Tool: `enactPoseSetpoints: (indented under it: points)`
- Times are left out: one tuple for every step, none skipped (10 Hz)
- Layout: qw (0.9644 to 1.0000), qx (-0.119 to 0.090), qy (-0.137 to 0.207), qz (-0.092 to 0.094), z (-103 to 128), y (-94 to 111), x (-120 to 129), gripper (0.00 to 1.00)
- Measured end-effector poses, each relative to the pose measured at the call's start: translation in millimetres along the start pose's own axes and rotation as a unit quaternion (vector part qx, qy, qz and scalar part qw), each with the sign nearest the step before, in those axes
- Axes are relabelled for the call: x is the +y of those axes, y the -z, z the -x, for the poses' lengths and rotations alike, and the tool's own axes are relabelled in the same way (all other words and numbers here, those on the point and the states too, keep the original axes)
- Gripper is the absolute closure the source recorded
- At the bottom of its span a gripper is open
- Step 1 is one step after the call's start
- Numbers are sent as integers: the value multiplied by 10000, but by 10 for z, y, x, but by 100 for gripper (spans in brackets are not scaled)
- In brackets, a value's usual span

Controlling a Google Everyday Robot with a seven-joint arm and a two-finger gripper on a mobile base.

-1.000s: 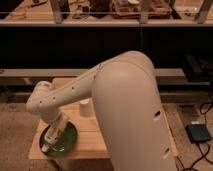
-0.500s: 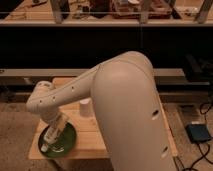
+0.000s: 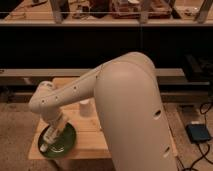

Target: Place the bottle in the ceramic bowl

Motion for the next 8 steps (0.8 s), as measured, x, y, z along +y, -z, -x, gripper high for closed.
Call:
enactPoseSetpoints:
  points:
    - [10000,7,9,10,4,6,0,53]
    - [10000,-2,7,25,9,25,4,41]
    - [10000,2,6,53,2,34,21,30]
    - [10000,-2,10,67,6,38,27,22]
    - [10000,-7,16,70,11,45,26,20]
    - [10000,-14,15,87,10,48,33,20]
    - [9998,31,12,174,-8,50,43,20]
    - [9995,54,7,305,3,40,34,20]
